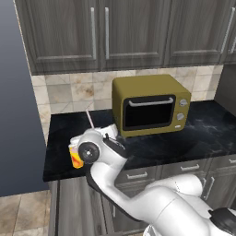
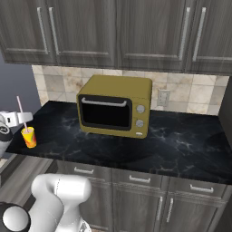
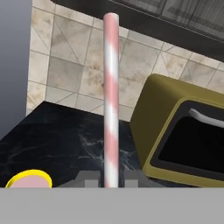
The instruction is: Pick up the straw from the left drawer and put it inside the smoothie cup.
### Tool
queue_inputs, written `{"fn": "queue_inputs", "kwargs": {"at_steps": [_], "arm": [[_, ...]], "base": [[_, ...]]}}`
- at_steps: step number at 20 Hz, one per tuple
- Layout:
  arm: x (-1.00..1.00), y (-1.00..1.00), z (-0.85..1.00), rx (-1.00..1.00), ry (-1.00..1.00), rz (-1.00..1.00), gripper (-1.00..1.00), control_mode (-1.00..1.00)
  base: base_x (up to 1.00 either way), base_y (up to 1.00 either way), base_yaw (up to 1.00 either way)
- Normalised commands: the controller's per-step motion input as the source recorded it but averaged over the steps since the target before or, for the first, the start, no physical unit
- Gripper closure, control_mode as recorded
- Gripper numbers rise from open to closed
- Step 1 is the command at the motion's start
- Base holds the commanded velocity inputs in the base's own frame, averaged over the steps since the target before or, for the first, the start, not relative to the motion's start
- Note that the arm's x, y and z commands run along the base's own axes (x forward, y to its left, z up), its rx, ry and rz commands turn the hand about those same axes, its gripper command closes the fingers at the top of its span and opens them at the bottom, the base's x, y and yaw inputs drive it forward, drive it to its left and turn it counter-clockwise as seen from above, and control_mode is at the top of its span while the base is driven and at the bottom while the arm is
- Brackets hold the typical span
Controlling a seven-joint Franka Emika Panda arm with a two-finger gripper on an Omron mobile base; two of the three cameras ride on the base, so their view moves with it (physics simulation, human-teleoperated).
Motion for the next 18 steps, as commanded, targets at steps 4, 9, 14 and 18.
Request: {"fn": "queue_inputs", "kwargs": {"at_steps": [4, 9, 14, 18], "arm": [[0.00, 0.10, -0.01, 0.00, -0.07, 0.00, 1.00, -1.00], [0.00, 0.10, 0.00, 0.00, -0.06, 0.00, 1.00, -1.00], [0.02, 0.03, -0.01, 0.00, -0.06, 0.00, 1.00, -1.00], [0.01, 0.00, -0.09, 0.00, -0.03, 0.00, 1.00, -1.00]], "base": [[0.00, 0.00, 0.00], [0.00, 0.00, 0.00], [0.00, 0.00, 0.00], [0.00, 0.00, 0.00]]}}
